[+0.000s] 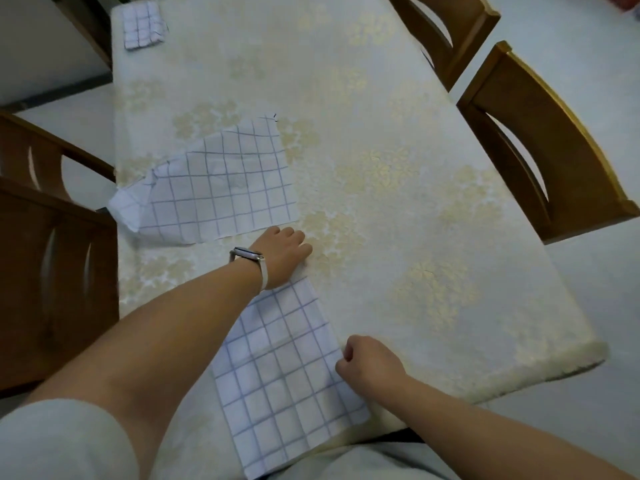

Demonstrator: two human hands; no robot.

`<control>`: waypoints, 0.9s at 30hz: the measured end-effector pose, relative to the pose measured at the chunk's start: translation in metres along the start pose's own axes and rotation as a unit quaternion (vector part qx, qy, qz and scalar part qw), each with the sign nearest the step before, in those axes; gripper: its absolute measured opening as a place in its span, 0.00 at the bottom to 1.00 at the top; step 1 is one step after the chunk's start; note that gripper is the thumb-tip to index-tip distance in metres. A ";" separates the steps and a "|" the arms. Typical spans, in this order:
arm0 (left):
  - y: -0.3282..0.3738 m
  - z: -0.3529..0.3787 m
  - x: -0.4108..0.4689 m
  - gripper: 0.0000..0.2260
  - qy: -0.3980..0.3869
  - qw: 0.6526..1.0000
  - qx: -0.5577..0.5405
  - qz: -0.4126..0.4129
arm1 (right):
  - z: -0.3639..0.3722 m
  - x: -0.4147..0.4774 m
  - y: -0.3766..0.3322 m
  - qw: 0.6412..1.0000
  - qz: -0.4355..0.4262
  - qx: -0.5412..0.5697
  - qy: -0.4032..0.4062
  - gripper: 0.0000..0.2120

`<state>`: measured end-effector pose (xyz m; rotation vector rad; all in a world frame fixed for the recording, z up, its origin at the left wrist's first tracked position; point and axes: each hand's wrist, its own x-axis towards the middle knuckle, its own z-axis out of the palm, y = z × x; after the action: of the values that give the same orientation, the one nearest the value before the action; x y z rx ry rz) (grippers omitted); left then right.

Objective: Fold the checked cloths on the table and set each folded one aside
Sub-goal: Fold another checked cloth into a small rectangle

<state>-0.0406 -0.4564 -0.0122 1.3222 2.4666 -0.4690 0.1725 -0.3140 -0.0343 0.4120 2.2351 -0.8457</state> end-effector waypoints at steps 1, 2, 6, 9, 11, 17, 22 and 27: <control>0.000 0.003 -0.007 0.14 0.020 0.999 -0.020 -0.019 | -0.003 0.001 -0.001 1.000 0.000 -0.010 0.006 0.06; 0.001 0.006 -0.016 0.13 0.045 0.997 -0.048 -0.043 | -0.007 0.002 -0.002 1.000 -0.003 -0.021 0.012 0.06; 0.016 0.028 -0.064 0.10 0.096 0.981 -0.137 -0.099 | -0.021 0.013 -0.014 0.997 -0.020 -0.062 0.049 0.07; 0.019 0.047 -0.097 0.08 0.080 0.974 -0.170 -0.127 | -0.030 0.025 -0.032 0.991 -0.053 -0.091 0.077 0.07; 0.012 0.054 -0.111 0.10 0.067 0.963 -0.196 -0.173 | -0.034 0.033 -0.047 0.986 -0.086 -0.113 0.082 0.09; -0.015 0.065 -0.122 0.19 -0.011 0.932 -0.232 -0.280 | -0.041 0.062 -0.093 0.947 -0.217 -0.229 0.068 0.15; -0.028 0.078 -0.114 0.24 -0.027 0.919 -0.254 -0.301 | -0.047 0.084 -0.126 0.879 -0.302 -0.367 0.049 0.17; -0.039 0.083 -0.107 0.28 -0.016 0.921 -0.247 -0.299 | -0.045 0.112 -0.153 0.843 -0.343 -0.412 0.048 0.22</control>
<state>-0.0077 -0.5912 -0.0380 0.3515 2.6785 0.0262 -0.0056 -0.3914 -0.0204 -0.8093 2.5982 -0.0883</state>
